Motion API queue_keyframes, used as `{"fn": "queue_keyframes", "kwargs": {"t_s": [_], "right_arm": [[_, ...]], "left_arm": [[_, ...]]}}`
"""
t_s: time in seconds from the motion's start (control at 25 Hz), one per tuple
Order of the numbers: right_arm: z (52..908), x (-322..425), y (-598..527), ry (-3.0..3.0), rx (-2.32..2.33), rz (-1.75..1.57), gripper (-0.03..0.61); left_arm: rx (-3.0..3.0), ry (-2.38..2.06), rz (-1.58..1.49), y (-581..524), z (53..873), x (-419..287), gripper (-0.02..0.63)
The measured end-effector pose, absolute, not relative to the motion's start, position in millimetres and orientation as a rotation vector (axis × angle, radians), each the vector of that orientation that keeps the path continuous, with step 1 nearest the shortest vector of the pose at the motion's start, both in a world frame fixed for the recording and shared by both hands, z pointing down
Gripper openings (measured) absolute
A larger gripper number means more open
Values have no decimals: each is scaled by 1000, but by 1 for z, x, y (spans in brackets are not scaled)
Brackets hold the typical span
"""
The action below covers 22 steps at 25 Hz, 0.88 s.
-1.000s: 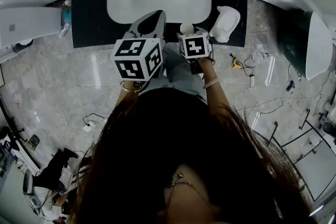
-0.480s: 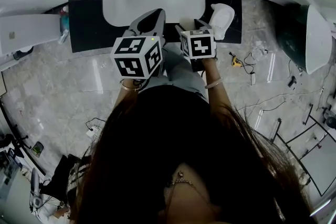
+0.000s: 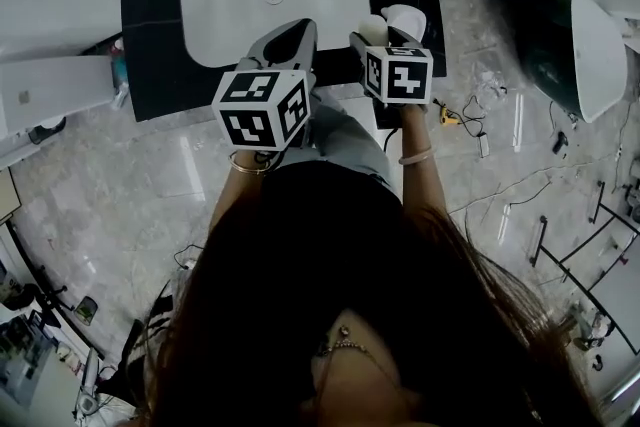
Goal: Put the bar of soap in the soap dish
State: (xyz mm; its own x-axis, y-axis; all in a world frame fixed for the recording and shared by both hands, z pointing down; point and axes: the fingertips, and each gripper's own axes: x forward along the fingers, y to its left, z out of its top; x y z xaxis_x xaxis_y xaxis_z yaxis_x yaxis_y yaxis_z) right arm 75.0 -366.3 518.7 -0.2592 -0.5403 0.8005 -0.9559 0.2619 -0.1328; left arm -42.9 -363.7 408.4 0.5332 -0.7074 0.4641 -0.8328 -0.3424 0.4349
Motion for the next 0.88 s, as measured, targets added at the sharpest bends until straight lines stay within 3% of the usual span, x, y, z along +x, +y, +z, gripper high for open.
{"fn": "queue_keyframes", "kwargs": {"t_s": [0.44, 0.88], "right_arm": [[517, 147, -380, -1811, 1534, 865, 302], [541, 167, -385, -1777, 1649, 804, 302]], "left_arm": [[2176, -1194, 297, -360, 404, -22, -5], [2152, -1204, 331, -360, 415, -28, -5]]}}
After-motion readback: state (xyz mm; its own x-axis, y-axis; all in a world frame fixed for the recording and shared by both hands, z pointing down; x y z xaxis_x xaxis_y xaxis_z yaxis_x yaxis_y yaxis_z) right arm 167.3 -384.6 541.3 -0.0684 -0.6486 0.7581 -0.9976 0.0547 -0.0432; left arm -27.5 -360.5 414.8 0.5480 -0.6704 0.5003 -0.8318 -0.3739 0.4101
